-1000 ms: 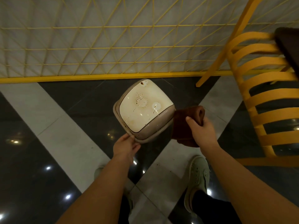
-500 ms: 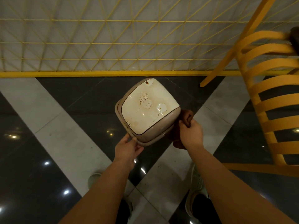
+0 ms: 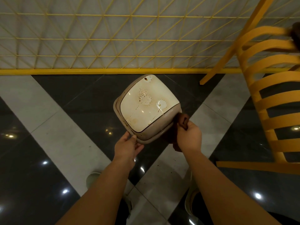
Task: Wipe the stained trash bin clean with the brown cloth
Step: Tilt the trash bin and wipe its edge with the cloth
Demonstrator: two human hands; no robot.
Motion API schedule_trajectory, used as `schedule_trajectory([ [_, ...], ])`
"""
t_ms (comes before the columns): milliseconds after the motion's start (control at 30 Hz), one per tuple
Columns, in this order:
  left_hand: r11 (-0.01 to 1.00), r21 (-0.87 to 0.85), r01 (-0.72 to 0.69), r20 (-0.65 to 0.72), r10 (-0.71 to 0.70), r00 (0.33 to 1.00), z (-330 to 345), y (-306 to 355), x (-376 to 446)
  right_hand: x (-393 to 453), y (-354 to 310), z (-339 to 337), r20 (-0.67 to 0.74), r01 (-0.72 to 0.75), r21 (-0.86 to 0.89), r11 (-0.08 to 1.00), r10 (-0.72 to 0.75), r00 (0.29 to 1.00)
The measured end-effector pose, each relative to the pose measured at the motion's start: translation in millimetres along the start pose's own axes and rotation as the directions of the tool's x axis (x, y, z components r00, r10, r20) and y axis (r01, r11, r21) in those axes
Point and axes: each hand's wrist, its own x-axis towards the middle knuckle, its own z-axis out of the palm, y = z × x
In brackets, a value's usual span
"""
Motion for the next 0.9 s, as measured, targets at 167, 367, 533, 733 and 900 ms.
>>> schedule_trajectory([
  [167, 1.0, -0.017, -0.011, -0.015, 0.011, 1.0, 3.9, -1.5, -0.5, -42.1, 29.8, 20.4, 0.085, 0.223, -0.231, 0.947, -0.208, 0.974],
  [367, 0.999, -0.037, 0.0, 0.0, 0.0, 1.0, 2.6, -0.2, -2.6, -9.1, 18.9, 5.4, 0.003, 0.167, -0.285, 0.944, -0.174, 0.985],
  [533, 0.996, -0.087, -0.011, -0.02, 0.009, 1.0, 10.0, -1.1, -5.3, -27.4, 23.1, 18.2, 0.08, 0.259, -0.348, 0.901, -0.247, 0.966],
  [733, 0.995, -0.105, -0.003, -0.002, 0.003, 1.0, 7.9, 0.9, -4.7, -38.2, 27.0, 15.2, 0.071, 0.101, 0.021, 0.995, -0.102, 0.992],
  [900, 0.998, -0.05, -0.026, -0.019, 0.025, 1.0, 9.3, 2.1, -3.6, -22.8, -2.8, 16.6, -0.105, 0.118, 0.348, 0.93, -0.086, 0.991],
])
